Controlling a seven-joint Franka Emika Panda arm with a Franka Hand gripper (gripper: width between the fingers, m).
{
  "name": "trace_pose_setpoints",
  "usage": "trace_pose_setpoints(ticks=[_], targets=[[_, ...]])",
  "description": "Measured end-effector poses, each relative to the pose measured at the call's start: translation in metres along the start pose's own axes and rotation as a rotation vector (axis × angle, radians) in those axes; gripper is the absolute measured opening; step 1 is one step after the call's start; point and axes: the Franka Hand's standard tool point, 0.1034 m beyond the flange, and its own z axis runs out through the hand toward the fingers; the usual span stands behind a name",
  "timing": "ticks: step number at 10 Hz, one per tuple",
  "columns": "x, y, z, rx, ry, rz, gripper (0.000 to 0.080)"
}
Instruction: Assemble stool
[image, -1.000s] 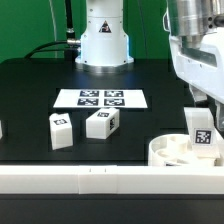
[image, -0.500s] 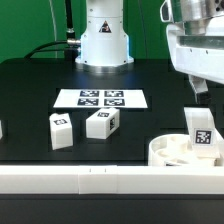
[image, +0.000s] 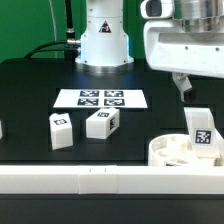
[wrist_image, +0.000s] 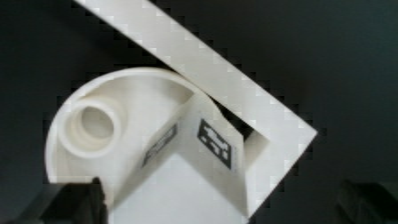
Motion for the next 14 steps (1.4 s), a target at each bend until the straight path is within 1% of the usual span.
trace_pose_setpoints(ticks=[6,7,8,9,10,13,14], targets=[[0.0001,-0.0001,-0.0003,-0.003,-0.001,-0.386,0.0648],[0.0005,0.0014,0.0002,-0.036,0.012,-0.546,0.0648],[-0.0007,0.0010,0.0004,-0.057,0.020,-0.662,0.0648],[-0.0008,0.0011,0.0003,-0.063,0.020,-0.754,0.0648],[0.0006,0.0014,-0.0007,-0.075,0.020,-0.878,0.0648],[0.0016,0.0025,-0.0003,-0.079,0.014,-1.037,0.0648],[0.0026,0.0030,-0.0001,-0.084,0.014,-1.130,0.0648]])
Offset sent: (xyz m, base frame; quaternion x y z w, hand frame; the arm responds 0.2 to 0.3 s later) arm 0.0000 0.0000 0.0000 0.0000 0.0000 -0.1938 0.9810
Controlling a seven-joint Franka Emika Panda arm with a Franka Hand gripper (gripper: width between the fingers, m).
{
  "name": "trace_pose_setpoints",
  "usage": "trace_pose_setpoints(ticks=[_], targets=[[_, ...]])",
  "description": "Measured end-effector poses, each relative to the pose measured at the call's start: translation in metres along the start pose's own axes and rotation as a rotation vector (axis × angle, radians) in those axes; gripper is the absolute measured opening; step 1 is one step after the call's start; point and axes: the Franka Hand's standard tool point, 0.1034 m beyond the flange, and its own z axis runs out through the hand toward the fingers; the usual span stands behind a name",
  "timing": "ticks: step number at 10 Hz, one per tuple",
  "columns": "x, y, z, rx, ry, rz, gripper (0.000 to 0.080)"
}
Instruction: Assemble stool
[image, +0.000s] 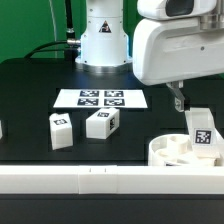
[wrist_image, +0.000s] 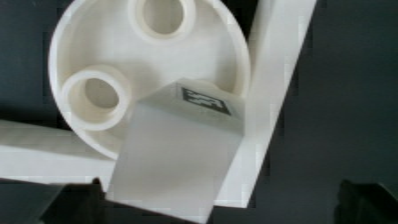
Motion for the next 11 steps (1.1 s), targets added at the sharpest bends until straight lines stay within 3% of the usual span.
trace_pose_setpoints(ticks=[4,11], targets=[[0.000,0.006,0.004,-0.051,-0.007,-0.444,0.0648],[-0.003,0.015,0.008,-0.069,-0.041,-0.851,0.0648]])
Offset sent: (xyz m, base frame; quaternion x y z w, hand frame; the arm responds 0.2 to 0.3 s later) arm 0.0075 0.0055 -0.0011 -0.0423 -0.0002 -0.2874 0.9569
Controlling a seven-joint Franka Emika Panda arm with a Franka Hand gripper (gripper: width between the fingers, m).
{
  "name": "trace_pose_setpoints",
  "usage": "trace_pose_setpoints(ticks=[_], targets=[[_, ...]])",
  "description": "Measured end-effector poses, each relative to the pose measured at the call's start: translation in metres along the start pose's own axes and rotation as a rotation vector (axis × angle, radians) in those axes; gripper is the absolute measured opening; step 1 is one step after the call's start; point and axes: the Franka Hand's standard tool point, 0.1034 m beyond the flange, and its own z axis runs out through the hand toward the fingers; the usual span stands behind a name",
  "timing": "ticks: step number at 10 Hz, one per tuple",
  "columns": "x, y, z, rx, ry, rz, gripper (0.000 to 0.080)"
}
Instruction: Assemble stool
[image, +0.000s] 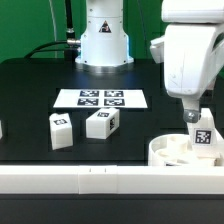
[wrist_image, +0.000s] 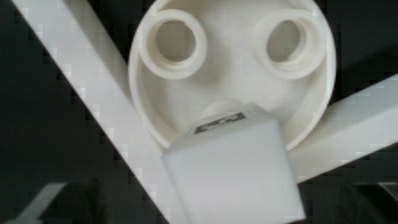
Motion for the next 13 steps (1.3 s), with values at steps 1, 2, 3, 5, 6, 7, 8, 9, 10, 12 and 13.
trace_pose_setpoints(ticks=[1,2,3,5,6,7,8,9,10,12,13], targets=[[0.000,0.000,0.003,-0.002,-0.006,-0.041,0.0648],[0.001,-0.002,0.006,0.001,-0.007,-0.033,0.0648],[0.004,-0.004,0.009,0.002,-0.006,-0.040,0.0648],[0.007,-0.008,0.017,0.010,-0.009,-0.048,0.0648],[0.010,-0.010,0.018,0.009,-0.012,-0.058,0.0648],[0.012,-0.012,0.018,0.009,-0.010,-0.059,0.0648],[0.011,-0.011,0.018,0.010,-0.011,-0.058,0.0533],[0.010,-0.011,0.018,0.010,-0.011,-0.057,0.0398],[0.010,-0.011,0.018,0.010,-0.011,-0.046,0.0398],[0.010,-0.010,0.018,0.010,-0.011,-0.024,0.0340],[0.010,-0.010,0.018,0.010,-0.011,0.022,0.0340]])
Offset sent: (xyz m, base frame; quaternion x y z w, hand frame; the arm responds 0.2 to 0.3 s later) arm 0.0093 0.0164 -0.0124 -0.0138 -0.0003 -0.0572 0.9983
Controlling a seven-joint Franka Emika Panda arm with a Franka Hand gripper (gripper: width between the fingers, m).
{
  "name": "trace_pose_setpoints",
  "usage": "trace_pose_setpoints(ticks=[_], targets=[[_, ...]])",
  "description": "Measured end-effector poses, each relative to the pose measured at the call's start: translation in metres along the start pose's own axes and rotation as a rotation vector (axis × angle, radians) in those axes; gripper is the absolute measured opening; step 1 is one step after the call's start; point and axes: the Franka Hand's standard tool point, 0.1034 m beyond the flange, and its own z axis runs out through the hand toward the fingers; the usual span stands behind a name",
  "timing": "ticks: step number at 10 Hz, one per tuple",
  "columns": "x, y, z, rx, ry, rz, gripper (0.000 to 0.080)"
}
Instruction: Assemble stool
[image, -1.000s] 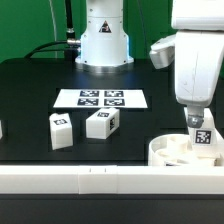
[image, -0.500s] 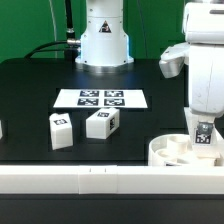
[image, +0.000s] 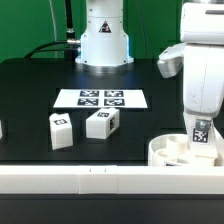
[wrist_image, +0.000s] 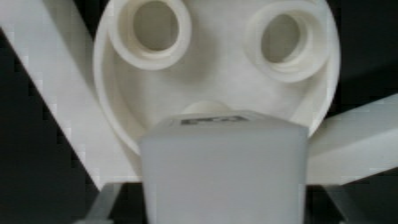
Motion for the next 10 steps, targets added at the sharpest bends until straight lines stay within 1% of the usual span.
trace_pose_setpoints(ticks=[4,10], targets=[[-0.0048,0.0030,0.0005,0.018,0.017,0.381,0.0340],[-0.0040,0.0032,0.0010,0.019,0.020,0.820,0.0340]])
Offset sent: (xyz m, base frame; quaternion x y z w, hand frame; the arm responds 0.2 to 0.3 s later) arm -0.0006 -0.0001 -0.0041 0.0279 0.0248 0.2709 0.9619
